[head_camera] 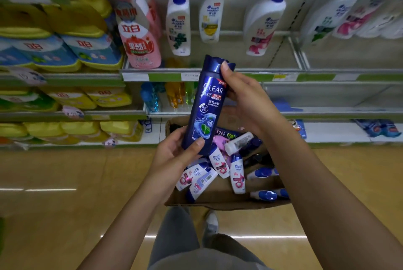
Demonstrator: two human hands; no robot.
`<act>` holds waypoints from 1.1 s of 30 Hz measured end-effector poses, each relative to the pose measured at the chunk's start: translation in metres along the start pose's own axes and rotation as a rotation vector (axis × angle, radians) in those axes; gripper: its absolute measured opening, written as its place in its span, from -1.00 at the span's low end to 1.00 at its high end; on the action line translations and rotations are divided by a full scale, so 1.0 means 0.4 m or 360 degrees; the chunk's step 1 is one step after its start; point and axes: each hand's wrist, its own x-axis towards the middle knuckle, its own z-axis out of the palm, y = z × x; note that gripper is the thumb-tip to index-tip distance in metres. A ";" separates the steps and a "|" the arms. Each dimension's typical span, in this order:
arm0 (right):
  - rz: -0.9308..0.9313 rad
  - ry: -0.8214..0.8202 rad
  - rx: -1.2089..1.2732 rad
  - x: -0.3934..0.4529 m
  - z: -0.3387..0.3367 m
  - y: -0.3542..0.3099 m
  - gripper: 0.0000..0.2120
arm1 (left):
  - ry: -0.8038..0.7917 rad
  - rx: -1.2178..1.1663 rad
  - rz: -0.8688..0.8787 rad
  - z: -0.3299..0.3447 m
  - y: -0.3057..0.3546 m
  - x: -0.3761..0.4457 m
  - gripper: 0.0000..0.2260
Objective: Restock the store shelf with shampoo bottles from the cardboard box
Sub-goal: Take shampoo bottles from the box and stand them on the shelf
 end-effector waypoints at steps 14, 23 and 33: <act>0.0026 -0.0121 0.0233 -0.037 -0.025 -0.051 -0.68 | 0.0063 0.0057 0.0114 0.076 0.033 -0.033 -0.68; 0.0033 -0.0225 0.0380 -0.045 -0.016 -0.057 -0.54 | -0.0109 -0.0173 0.0001 0.063 0.057 -0.038 -0.67; -0.0163 -0.0346 0.0436 -0.052 -0.031 -0.074 -0.57 | 0.0210 0.0393 0.0350 0.098 0.083 -0.035 -0.62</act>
